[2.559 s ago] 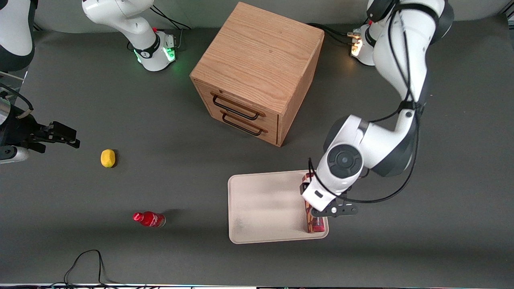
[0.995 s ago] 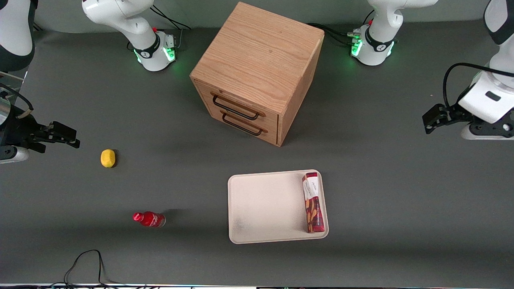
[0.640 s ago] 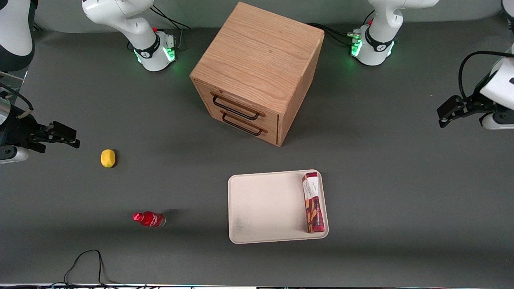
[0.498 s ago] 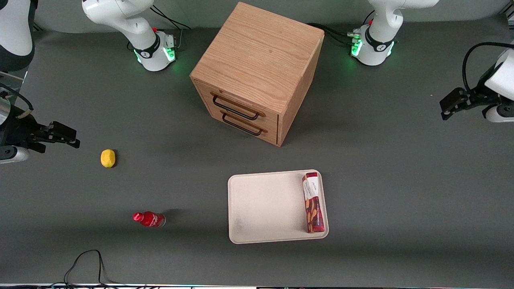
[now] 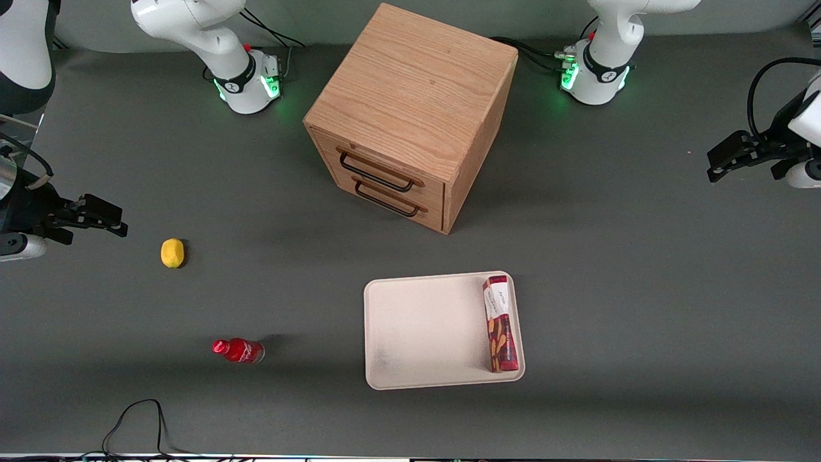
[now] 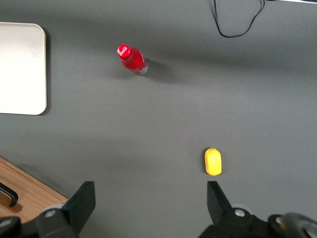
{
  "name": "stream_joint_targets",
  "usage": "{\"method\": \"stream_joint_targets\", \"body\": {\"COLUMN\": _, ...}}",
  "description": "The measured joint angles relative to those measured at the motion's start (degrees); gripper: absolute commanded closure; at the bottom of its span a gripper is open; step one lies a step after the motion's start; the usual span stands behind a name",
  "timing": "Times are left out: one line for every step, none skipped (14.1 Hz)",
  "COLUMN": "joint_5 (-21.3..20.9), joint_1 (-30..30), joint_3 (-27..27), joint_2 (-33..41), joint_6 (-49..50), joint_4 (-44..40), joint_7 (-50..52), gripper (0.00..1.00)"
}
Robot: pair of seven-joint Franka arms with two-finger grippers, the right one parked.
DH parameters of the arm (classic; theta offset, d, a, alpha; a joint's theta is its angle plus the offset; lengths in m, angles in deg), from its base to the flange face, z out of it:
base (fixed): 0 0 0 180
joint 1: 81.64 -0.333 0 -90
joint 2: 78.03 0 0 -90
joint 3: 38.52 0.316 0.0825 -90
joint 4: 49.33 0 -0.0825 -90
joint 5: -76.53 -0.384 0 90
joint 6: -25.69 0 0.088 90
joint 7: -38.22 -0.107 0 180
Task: Place red cookie box on tray
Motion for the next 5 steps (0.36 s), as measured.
{"method": "stream_joint_targets", "body": {"joint_5": 0.0, "joint_1": -0.2, "joint_3": -0.4, "joint_2": 0.0, "joint_6": 0.0, "joint_4": 0.0, "joint_7": 0.2, "gripper": 0.00}}
{"method": "stream_joint_targets", "body": {"joint_5": 0.0, "joint_1": -0.3, "joint_3": -0.6, "joint_2": 0.0, "joint_6": 0.0, "joint_4": 0.0, "joint_7": 0.4, "gripper": 0.00}}
{"method": "stream_joint_targets", "body": {"joint_5": 0.0, "joint_1": -0.4, "joint_3": -0.7, "joint_2": 0.0, "joint_6": 0.0, "joint_4": 0.0, "joint_7": 0.5, "gripper": 0.00}}
{"method": "stream_joint_targets", "body": {"joint_5": 0.0, "joint_1": -0.5, "joint_3": -0.7, "joint_2": 0.0, "joint_6": 0.0, "joint_4": 0.0, "joint_7": 0.5, "gripper": 0.00}}
{"method": "stream_joint_targets", "body": {"joint_5": 0.0, "joint_1": -0.6, "joint_3": -0.7, "joint_2": 0.0, "joint_6": 0.0, "joint_4": 0.0, "joint_7": 0.5, "gripper": 0.00}}
